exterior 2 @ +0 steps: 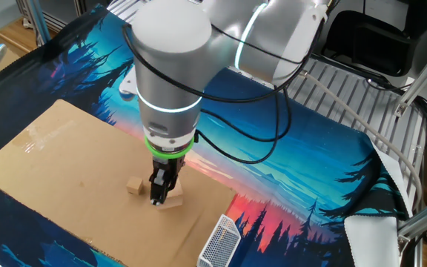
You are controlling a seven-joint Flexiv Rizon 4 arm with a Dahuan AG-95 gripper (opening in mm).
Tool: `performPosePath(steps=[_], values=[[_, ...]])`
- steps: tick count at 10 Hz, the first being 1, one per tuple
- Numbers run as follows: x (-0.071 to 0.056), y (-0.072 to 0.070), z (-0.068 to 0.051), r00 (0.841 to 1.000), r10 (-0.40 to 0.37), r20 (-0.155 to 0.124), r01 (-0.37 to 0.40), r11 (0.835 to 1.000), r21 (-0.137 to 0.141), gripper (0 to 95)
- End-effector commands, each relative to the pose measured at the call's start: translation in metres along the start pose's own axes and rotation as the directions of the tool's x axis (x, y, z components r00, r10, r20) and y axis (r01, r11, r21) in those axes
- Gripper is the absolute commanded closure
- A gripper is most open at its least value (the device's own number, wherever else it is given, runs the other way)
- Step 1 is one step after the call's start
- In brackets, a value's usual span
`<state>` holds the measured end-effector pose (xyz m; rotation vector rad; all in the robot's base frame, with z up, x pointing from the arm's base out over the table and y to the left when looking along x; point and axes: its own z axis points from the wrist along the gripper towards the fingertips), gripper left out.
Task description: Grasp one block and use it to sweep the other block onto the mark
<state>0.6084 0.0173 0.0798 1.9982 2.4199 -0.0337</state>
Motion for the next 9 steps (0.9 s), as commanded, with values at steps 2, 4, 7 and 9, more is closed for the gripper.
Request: performPosePath(steps=[2, 4, 7, 9], values=[[-0.009, -0.018, -0.033, 0.941, -0.280, -0.188, 0.283, 0.959, -0.009, 19.0], [-0.016, -0.027, -0.048, 0.901, -0.294, -0.318, 0.284, 0.956, -0.081, 19.0], [-0.020, -0.034, -0.056, 0.880, -0.355, -0.316, 0.350, 0.934, -0.073, 38.0], [-0.020, -0.034, -0.056, 0.885, -0.352, -0.304, 0.350, 0.935, -0.065, 38.0]])
